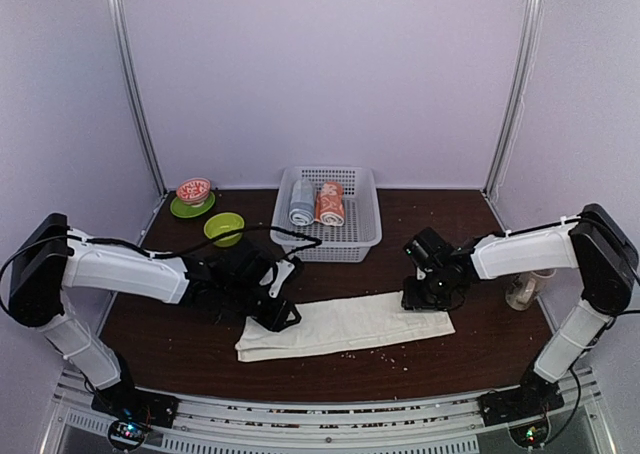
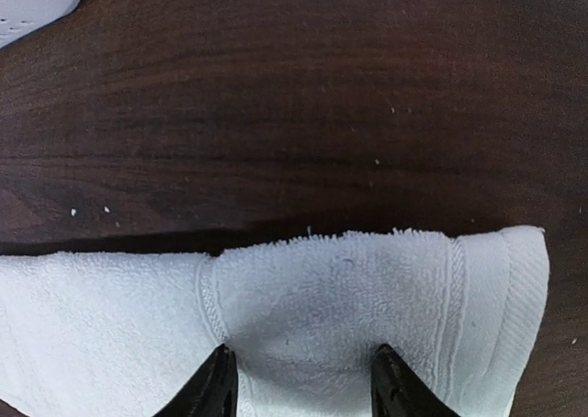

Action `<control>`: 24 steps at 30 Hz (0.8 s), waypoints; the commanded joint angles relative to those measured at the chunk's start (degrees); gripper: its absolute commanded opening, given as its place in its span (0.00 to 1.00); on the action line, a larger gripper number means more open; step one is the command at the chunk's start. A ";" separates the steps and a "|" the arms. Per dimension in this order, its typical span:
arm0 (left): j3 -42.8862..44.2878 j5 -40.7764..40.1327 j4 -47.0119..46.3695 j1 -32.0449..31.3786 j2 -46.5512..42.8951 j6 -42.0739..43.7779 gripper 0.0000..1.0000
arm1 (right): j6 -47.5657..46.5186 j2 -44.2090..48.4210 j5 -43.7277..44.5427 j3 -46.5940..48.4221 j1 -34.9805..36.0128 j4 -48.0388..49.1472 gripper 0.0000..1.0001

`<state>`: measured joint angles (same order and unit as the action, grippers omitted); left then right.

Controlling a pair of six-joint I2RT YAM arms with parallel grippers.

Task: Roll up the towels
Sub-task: Move the towel to the center of the board, then adjust the towel at the center of the board.

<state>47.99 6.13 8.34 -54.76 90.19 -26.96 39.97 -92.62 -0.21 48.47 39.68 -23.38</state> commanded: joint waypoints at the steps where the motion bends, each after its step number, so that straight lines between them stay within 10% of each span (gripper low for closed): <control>1: 3.29 -5.18 1.15 -0.17 -1.60 1.38 0.34 | -1.00 0.39 0.58 2.04 -0.75 -0.41 0.55; 7: -1.87 -11.64 3.48 -0.17 -11.53 -3.07 0.47 | -1.53 14.51 4.11 0.67 -1.08 -7.47 0.66; 24: -9.98 -23.17 9.95 -0.17 -23.45 -21.83 0.47 | 5.71 22.80 -3.34 -16.82 -9.13 1.23 0.41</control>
<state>39.62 -14.68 17.67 -54.76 68.99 -43.05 43.40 -67.79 -0.43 32.25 31.03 -27.55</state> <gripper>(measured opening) 0.473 0.423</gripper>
